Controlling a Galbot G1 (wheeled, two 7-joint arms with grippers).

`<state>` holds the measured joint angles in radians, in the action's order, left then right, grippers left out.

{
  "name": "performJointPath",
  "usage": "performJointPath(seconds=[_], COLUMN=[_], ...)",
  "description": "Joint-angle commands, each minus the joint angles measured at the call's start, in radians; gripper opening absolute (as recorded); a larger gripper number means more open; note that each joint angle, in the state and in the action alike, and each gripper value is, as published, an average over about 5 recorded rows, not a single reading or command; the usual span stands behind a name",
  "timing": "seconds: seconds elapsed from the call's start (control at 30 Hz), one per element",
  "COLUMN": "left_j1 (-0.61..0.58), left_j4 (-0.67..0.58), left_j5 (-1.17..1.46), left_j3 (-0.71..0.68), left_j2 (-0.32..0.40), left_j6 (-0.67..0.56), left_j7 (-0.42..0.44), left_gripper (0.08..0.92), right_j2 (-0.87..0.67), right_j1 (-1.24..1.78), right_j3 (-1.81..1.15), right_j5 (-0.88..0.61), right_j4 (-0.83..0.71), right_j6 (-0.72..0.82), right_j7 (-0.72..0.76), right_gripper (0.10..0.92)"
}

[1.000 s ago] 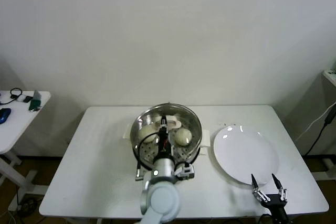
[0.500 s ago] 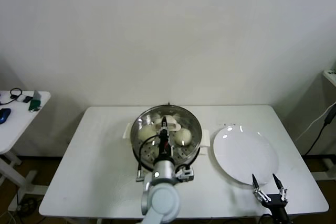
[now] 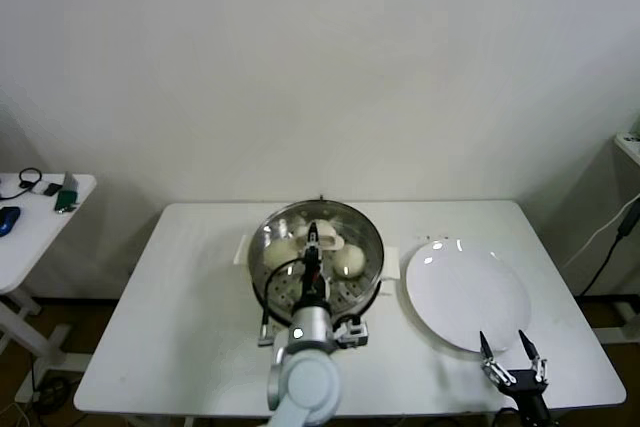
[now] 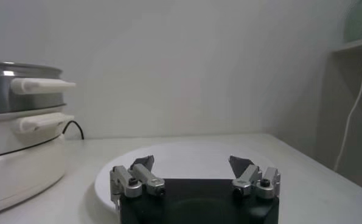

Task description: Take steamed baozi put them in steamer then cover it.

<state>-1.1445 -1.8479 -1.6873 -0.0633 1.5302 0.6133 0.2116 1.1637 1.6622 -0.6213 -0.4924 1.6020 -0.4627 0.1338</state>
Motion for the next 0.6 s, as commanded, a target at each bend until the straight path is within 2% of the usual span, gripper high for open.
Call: performJointPath(seconds=[0.03,0.43,0.53,0.6], left_j1=[0.004,-0.044,-0.083,-0.122], left_j4=[-0.077,-0.275,-0.33,-0.358], left_j5=[0.124,0.289,0.365,0.449], left_j3=[-0.037,-0.038,-0.024,0.002], left_j2=[-0.058,-0.172,-0.214,-0.235], left_j6=[0.029,0.055,0.035,-0.017], left_j7=[0.054,0.049,0.009,-0.06], left_gripper=[0.218,0.555,0.642,0.694], right_j2=[-0.002,-0.005,-0.01,-0.017], right_j1=[-0.003,-0.008,-0.008,-0.006], right_j3=[-0.001,0.003,0.006,0.008], right_j5=[-0.001,-0.004,-0.014,-0.03], right_j4=[-0.001,-0.013,-0.011,-0.001], right_j6=[0.01,0.018,0.026,0.037], right_j7=[0.004,0.006,0.0,-0.021], right_gripper=[0.823,0.823,0.823,0.823])
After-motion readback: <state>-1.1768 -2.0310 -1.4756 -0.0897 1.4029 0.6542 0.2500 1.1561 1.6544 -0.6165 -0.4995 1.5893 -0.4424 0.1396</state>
